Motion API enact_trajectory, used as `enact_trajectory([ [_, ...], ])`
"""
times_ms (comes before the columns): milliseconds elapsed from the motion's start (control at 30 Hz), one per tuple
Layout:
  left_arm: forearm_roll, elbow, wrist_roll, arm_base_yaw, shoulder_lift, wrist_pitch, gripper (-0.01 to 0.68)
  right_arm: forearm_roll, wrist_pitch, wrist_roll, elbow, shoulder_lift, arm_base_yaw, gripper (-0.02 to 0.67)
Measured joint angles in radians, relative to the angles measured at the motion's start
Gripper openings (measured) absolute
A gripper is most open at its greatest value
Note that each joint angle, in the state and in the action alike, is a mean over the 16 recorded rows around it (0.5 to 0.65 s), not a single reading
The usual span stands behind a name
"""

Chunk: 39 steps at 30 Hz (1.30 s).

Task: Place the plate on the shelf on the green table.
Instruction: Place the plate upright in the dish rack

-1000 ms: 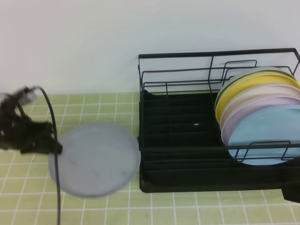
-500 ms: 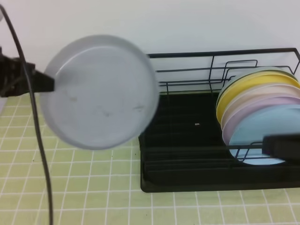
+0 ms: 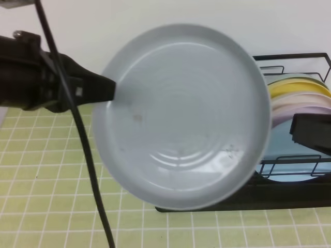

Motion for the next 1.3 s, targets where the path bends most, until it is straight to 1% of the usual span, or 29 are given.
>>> enact_trajectory([
  [67,0.001,0.0,-0.012,-0.035,-0.006,-0.014,0.006,0.018,0.011,-0.016,0.0,0.0,0.0,0.449],
  [133,0.001,0.0,-0.023,-0.069,-0.009,-0.029,0.006,0.033,0.021,-0.03,0.0,0.0,0.0,0.463],
  [267,0.004,0.0,-0.039,-0.136,-0.009,-0.062,0.006,0.05,0.032,-0.047,0.0,0.0,0.0,0.46],
  [367,0.004,0.0,-0.041,-0.185,-0.008,-0.087,0.007,0.052,0.034,-0.059,0.0,0.0,0.0,0.419],
  [500,-0.004,0.0,-0.027,-0.243,-0.007,-0.112,0.014,0.049,0.032,-0.083,0.0,0.0,-0.001,0.338],
  [600,-0.016,0.0,-0.012,-0.277,-0.004,-0.117,0.034,0.044,0.029,-0.107,0.001,0.0,-0.001,0.275],
  [667,-0.026,0.0,-0.003,-0.295,-0.002,-0.116,0.059,0.039,0.028,-0.123,0.001,0.0,-0.002,0.232],
  [767,-0.041,0.0,0.011,-0.315,0.001,-0.112,0.114,0.029,0.028,-0.147,0.001,0.0,-0.002,0.172],
  [867,-0.056,0.0,0.022,-0.328,0.005,-0.107,0.178,0.016,0.027,-0.174,0.002,0.0,-0.003,0.138],
  [1100,-0.074,0.0,0.019,-0.337,0.01,-0.097,0.317,-0.034,0.0,-0.236,0.002,0.0,-0.002,0.125],
  [1200,-0.074,0.0,0.018,-0.336,0.011,-0.094,0.351,-0.067,-0.046,-0.268,0.002,-0.001,-0.002,0.124],
  [1300,-0.072,0.0,0.017,-0.336,0.011,-0.084,0.362,-0.1,-0.115,-0.323,0.001,-0.001,-0.002,0.124],
])
